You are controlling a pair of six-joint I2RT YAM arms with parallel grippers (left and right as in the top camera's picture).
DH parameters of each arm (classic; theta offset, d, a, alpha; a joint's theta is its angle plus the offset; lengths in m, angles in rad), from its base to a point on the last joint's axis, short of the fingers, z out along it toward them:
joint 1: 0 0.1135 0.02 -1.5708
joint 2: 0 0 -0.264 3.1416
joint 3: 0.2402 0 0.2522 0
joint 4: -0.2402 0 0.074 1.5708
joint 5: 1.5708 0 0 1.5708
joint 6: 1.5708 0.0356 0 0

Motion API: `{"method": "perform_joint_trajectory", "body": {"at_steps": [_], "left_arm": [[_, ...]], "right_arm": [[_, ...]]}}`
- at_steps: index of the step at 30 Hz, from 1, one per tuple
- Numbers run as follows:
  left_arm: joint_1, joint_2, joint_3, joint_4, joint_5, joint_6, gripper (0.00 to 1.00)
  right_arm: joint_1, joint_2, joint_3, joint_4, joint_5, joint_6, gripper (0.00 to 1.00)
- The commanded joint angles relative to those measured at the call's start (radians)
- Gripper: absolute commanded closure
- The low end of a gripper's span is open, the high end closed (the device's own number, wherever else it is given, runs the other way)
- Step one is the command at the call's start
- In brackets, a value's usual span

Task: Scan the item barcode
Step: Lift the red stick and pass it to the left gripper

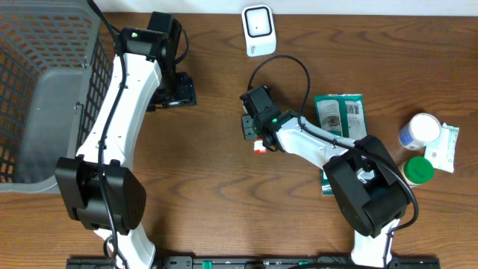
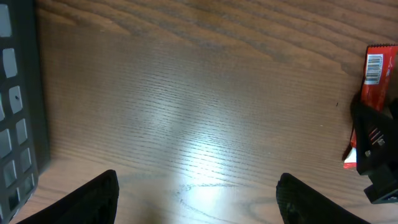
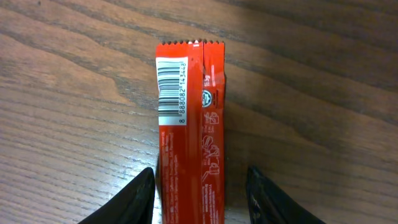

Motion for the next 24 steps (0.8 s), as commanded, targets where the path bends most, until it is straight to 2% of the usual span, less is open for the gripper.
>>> {"method": "perform_joint_trajectory", "body": {"at_steps": [1, 3, 5, 6, 8, 14, 18, 22, 24], "left_arm": [[0.002, -0.007, -0.002, 0.003, 0.010, 0.009, 0.23], [0.002, -0.007, -0.002, 0.005, 0.010, 0.009, 0.22], [0.002, -0.007, -0.002, 0.005, 0.010, 0.009, 0.23], [0.002, -0.007, -0.002, 0.005, 0.010, 0.009, 0.23], [0.002, -0.007, -0.002, 0.005, 0.010, 0.009, 0.23], [0.002, -0.007, -0.002, 0.006, 0.010, 0.009, 0.22], [0.002, -0.007, -0.002, 0.007, 0.060, 0.033, 0.23], [0.002, -0.007, -0.002, 0.017, 0.271, 0.186, 0.23], [0.002, -0.007, -0.002, 0.016, 0.461, 0.317, 0.23]], "right_arm": [[0.007, 0.014, 0.001, -0.001, 0.012, 0.008, 0.58], [0.007, 0.014, 0.001, 0.000, 0.010, 0.008, 0.59], [0.005, 0.014, 0.001, 0.004, 0.014, 0.007, 0.73], [0.003, 0.014, 0.001, 0.007, 0.014, 0.008, 0.84], [0.000, 0.014, 0.001, 0.007, 0.013, 0.008, 0.96], [0.000, 0.010, 0.001, 0.004, 0.013, 0.008, 0.99], [-0.020, -0.072, 0.003, -0.030, -0.004, 0.008, 0.99], [-0.084, -0.222, 0.003, -0.084, -0.107, 0.058, 0.99], [-0.150, -0.314, 0.003, -0.107, -0.271, 0.087, 0.99]]}}
